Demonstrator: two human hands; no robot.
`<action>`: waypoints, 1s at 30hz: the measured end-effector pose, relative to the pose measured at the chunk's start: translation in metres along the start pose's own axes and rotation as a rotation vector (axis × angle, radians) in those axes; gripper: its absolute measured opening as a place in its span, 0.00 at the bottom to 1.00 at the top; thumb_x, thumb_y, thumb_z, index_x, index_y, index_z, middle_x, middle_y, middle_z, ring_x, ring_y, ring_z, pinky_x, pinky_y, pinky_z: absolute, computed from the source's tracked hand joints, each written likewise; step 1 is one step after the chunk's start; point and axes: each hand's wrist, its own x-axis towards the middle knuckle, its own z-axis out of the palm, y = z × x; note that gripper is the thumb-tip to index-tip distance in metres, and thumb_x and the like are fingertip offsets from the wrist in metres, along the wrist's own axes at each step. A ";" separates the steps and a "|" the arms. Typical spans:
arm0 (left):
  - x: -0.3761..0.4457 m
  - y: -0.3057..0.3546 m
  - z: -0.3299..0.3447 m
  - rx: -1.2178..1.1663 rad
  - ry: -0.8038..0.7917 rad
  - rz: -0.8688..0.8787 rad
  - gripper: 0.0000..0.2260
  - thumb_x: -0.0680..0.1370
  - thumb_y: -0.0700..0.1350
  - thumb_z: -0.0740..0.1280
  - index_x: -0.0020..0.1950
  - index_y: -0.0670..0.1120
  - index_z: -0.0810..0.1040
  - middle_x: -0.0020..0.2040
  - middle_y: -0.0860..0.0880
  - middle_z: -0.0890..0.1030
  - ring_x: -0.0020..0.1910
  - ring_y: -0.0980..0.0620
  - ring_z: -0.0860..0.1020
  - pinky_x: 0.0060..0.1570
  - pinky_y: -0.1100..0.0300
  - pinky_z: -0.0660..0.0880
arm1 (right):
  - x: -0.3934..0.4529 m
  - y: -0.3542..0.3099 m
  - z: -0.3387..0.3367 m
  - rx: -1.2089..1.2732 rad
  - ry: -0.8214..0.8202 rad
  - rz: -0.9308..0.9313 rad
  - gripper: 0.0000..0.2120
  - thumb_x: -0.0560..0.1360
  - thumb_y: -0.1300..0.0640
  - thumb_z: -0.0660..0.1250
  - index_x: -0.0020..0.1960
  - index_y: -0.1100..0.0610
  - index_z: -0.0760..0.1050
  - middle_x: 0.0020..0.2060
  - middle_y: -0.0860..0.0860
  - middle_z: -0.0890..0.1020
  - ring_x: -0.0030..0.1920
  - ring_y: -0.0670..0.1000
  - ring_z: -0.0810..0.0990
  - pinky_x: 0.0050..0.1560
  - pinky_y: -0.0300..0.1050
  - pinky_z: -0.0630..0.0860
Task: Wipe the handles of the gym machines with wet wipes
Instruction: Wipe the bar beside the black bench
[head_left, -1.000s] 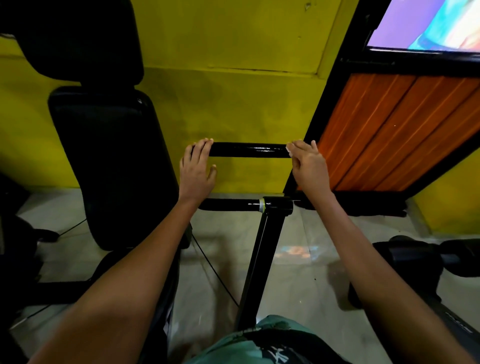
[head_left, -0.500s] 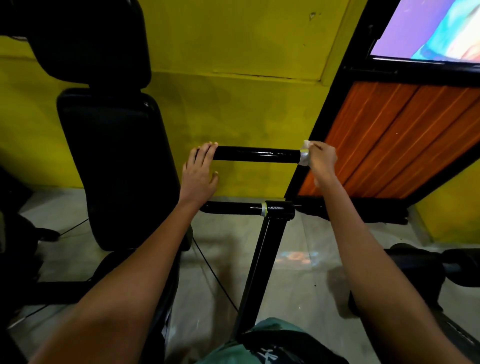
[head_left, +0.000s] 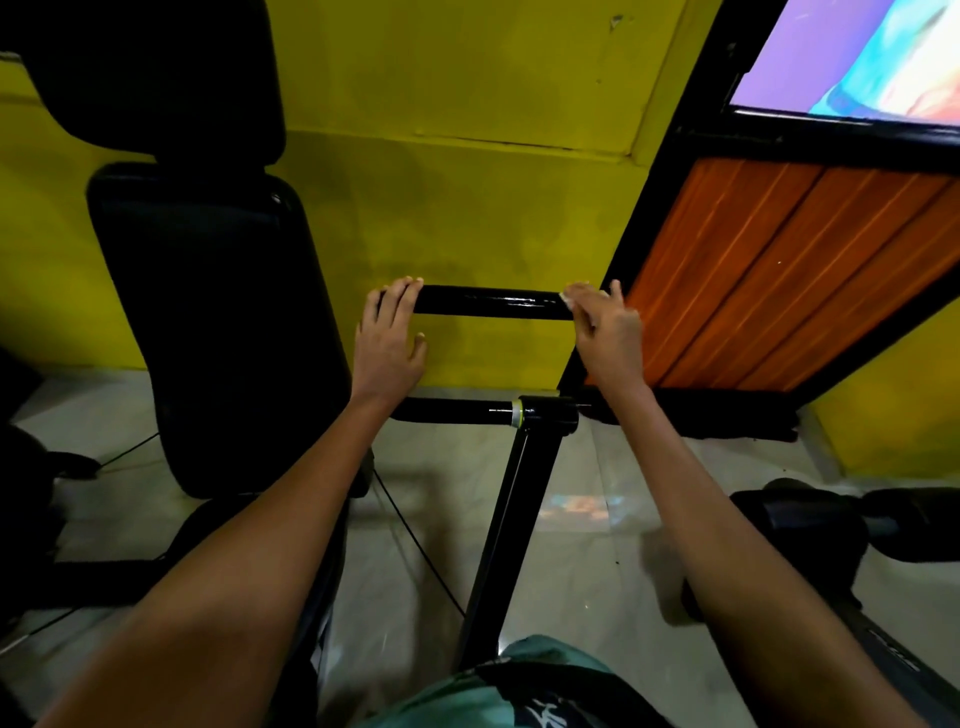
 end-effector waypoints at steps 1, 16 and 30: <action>0.000 0.000 0.000 0.006 -0.005 -0.001 0.30 0.71 0.38 0.66 0.73 0.42 0.65 0.68 0.42 0.69 0.66 0.40 0.65 0.62 0.47 0.69 | 0.000 0.000 0.004 -0.008 -0.022 -0.032 0.10 0.75 0.65 0.63 0.55 0.65 0.79 0.54 0.61 0.81 0.57 0.58 0.80 0.70 0.56 0.60; -0.001 -0.002 -0.004 0.022 -0.084 -0.023 0.32 0.72 0.40 0.66 0.75 0.44 0.61 0.72 0.45 0.65 0.70 0.41 0.63 0.62 0.48 0.70 | -0.004 -0.003 0.015 0.068 -0.025 -0.216 0.09 0.75 0.68 0.64 0.53 0.65 0.80 0.53 0.61 0.81 0.57 0.57 0.79 0.67 0.57 0.64; 0.000 0.000 -0.006 0.015 -0.085 -0.019 0.32 0.71 0.40 0.66 0.75 0.44 0.61 0.72 0.46 0.65 0.70 0.42 0.62 0.65 0.50 0.67 | 0.004 0.000 0.018 -0.032 -0.050 -0.347 0.10 0.72 0.71 0.65 0.51 0.65 0.81 0.52 0.62 0.82 0.55 0.59 0.81 0.64 0.61 0.66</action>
